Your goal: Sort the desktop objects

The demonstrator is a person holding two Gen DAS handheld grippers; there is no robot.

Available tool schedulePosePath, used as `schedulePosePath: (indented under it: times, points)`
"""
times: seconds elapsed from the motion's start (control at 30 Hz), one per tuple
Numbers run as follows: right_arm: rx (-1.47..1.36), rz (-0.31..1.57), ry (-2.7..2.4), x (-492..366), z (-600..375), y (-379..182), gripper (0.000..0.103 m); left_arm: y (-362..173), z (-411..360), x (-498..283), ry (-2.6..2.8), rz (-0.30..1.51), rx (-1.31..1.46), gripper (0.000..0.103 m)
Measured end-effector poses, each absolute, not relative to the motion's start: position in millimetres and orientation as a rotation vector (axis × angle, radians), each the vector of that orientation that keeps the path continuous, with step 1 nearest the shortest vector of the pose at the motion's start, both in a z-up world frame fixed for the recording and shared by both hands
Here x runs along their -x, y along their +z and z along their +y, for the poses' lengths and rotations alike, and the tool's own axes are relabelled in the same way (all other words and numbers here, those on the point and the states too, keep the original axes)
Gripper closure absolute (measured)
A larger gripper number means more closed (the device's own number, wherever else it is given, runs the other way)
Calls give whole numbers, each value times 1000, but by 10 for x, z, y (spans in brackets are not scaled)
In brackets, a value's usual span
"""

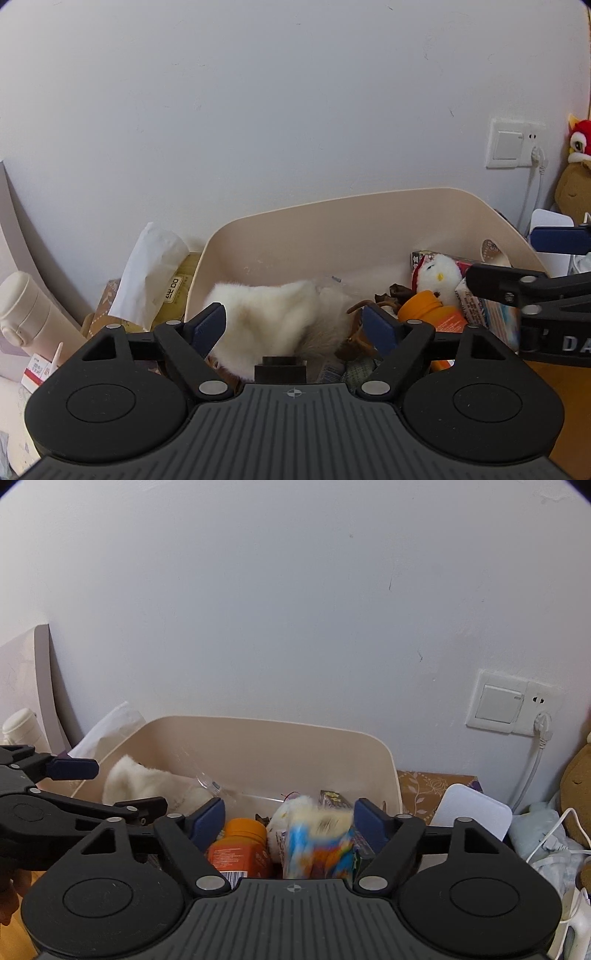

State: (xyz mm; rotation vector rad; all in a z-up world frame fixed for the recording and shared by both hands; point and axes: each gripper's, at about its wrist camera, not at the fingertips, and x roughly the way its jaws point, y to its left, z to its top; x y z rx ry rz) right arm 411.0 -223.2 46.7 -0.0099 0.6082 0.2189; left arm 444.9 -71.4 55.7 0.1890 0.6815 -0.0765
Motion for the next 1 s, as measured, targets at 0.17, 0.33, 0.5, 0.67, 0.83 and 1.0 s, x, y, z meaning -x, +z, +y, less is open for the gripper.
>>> schedulePosePath:
  times: [0.17, 0.33, 0.5, 0.67, 0.83, 1.0]
  points:
    - [-7, 604, 213, -4077, -2270, 490, 19, 572, -666, -4425, -61, 690, -168, 20]
    - [-31, 595, 205, -4007, -2330, 532, 16, 672, -615, -4287, -56, 659, -151, 20]
    - [-61, 591, 196, -3873, -2363, 543, 2, 708, -542, -4179, -58, 638, -148, 19]
    - [-55, 588, 196, -3675, -2364, 596, 0, 765, -499, -3975, -49, 623, -146, 19]
    - [-52, 581, 201, -3418, -2365, 645, 0, 782, -460, -3721, -60, 622, -152, 19]
    - [-98, 594, 228, -3108, -2374, 653, 0, 812, -446, -3361, -80, 594, -156, 19]
